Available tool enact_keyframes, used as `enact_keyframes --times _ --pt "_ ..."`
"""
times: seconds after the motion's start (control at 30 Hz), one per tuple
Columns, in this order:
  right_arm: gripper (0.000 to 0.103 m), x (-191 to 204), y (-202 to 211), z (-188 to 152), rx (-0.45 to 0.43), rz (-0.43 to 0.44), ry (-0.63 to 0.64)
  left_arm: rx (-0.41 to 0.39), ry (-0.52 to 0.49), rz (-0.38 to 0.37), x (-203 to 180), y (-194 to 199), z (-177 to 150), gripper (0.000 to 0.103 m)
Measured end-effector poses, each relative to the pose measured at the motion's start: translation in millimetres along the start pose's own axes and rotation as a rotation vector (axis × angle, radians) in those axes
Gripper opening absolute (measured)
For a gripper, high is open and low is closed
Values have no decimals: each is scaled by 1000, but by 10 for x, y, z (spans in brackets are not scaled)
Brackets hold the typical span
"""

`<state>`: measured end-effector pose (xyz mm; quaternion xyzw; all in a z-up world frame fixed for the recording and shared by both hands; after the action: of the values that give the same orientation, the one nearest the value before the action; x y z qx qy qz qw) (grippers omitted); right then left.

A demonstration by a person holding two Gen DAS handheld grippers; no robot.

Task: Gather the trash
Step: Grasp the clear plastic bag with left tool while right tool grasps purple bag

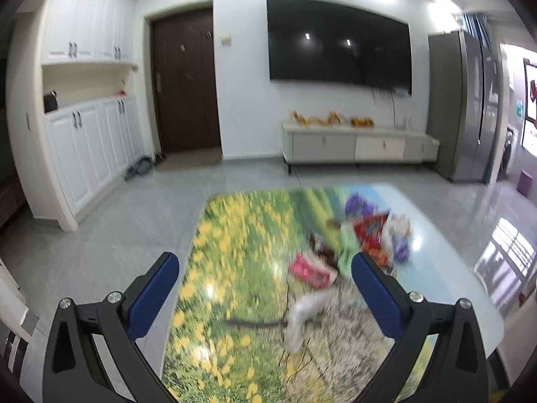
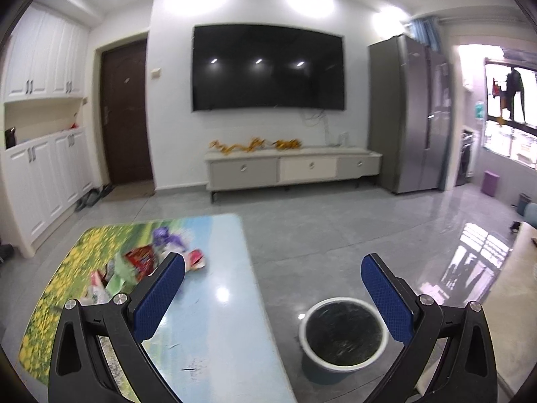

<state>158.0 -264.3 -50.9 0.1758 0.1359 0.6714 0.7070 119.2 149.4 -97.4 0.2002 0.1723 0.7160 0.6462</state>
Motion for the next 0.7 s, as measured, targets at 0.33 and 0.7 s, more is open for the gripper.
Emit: enact_keyframes --times 0.33,0.7 --pt "75 905 -1195 -466 291 252 49 233 -78 -158 -253 -938 -665 91" --pt "53 1647 -2256 -999 523 358 78 343 -118 -296 -495 -1437 -929 52"
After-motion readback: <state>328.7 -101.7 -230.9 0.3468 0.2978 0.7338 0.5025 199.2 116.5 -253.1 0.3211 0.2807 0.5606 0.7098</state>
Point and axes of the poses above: each gripper's, at about its wrist camera, not at the fingertips, and y roughly against the way its jaws point, x to its left, z to its top, the point moved 10 cm from there along -y, roughly the way its jaws point, and after that the axes turned 2 degrees about -y, right-handed, at the moved point
